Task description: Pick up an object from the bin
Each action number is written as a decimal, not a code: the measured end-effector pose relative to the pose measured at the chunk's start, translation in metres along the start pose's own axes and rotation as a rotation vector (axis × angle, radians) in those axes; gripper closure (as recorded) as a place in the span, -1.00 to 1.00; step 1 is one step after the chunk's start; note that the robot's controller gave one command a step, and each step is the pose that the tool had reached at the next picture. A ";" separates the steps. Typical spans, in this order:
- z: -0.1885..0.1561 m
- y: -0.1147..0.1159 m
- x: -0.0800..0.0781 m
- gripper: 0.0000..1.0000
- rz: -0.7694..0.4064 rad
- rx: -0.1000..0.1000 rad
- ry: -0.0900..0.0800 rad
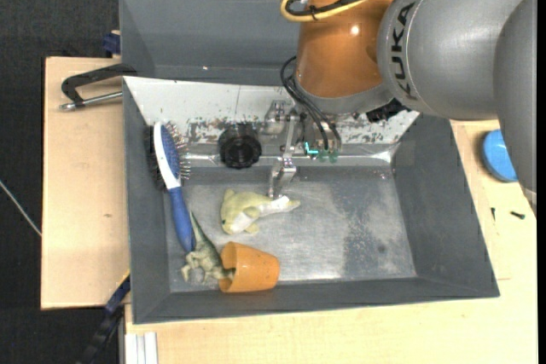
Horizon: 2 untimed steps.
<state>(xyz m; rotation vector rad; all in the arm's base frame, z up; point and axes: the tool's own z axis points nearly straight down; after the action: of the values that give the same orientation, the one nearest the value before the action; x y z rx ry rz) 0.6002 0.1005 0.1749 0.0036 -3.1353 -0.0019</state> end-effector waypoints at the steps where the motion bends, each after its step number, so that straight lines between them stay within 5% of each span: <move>1: 0.103 -0.036 0.024 -1.00 -0.093 -0.001 -0.013; 2: 0.073 0.010 0.036 -1.00 -0.372 0.000 -0.014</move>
Offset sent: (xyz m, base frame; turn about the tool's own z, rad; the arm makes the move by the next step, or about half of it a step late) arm -0.0270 -0.0364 -0.1049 -0.0953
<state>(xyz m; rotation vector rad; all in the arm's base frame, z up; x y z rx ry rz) 0.5642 0.1110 0.1020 0.5863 -3.0948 -0.0043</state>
